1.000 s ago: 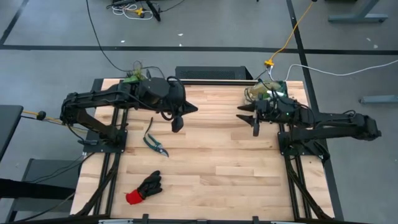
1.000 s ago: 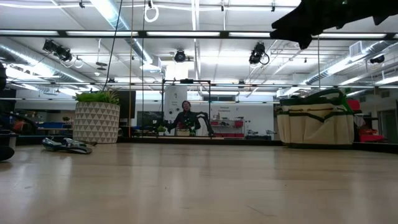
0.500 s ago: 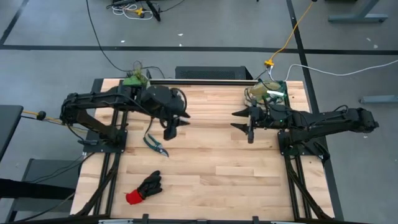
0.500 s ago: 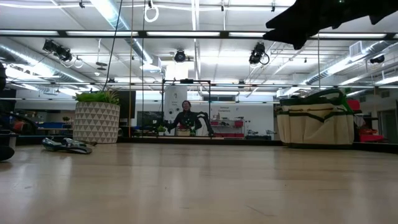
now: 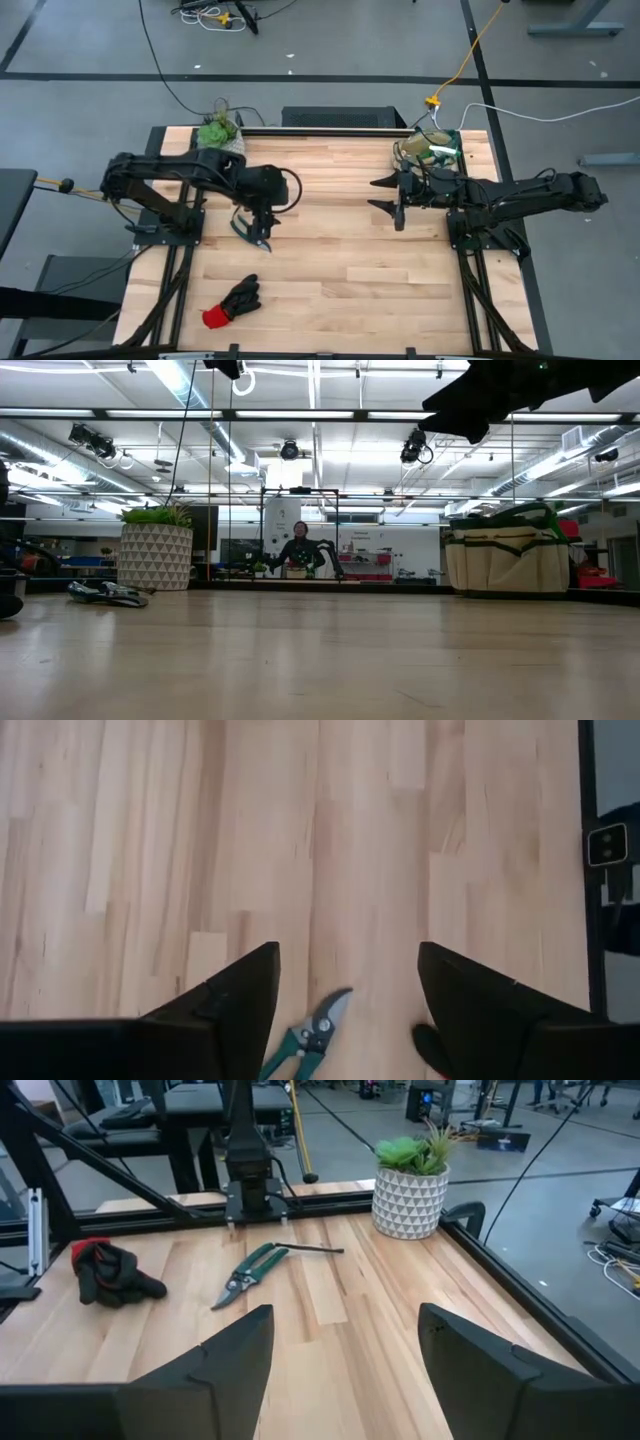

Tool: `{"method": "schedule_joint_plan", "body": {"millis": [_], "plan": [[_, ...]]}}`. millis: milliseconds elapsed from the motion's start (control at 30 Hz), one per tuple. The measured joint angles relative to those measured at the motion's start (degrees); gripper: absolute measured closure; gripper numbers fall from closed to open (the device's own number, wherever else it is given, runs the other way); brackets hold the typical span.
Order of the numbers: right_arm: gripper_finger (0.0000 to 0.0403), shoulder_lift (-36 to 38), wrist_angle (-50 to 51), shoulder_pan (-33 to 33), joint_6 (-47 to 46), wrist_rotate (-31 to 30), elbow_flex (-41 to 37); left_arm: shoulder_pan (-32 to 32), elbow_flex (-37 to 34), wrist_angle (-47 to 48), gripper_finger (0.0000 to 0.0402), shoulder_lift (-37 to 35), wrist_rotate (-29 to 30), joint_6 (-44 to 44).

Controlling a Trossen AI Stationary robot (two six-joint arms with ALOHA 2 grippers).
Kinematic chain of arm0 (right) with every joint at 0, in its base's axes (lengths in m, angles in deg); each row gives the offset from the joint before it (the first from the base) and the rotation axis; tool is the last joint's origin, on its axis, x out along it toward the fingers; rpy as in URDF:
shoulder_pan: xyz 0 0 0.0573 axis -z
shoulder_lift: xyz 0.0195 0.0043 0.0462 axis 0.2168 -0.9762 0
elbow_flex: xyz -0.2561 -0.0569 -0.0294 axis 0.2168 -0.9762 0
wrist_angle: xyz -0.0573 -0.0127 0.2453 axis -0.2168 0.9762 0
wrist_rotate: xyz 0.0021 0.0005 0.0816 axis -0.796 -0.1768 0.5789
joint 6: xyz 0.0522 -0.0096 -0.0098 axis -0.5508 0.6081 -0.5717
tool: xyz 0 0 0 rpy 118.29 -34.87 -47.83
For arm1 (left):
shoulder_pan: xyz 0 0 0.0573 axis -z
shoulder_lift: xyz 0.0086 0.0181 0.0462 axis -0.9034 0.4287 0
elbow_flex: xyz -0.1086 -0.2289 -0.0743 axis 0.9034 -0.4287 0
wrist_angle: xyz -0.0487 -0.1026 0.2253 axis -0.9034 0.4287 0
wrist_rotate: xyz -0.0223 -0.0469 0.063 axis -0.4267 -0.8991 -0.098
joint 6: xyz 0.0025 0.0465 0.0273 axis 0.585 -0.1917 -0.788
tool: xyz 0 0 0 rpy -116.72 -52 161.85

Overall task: Pick & Place Garden tools in Gardening bag
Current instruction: Put the green shear scissors into the brown gardening bag

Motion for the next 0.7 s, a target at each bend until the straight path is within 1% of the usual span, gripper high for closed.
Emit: {"method": "schedule_joint_plan", "body": {"millis": [200,367,567,700], "plan": [[0.0151,-0.1,-0.3,0.0,0.0,0.0,0.0,1.2,-0.7,-0.6,0.0178,0.2,0.2,-0.3],[0.0151,-0.1,-0.3,0.0,0.0,0.0,0.0,2.3,-5.0,-0.2,0.0194,0.2,0.0,-0.3],[0.0151,0.0,-0.3,0.0,-1.2,0.0,0.0,3.2,-10.7,-0.5,0.0202,0.2,0.0,-1.3],[0.0151,0.0,-0.2,0.0,-1.6,0.1,0.0,3.5,-13.6,-0.6,0.0202,0.2,-2.0,1.3]]}}
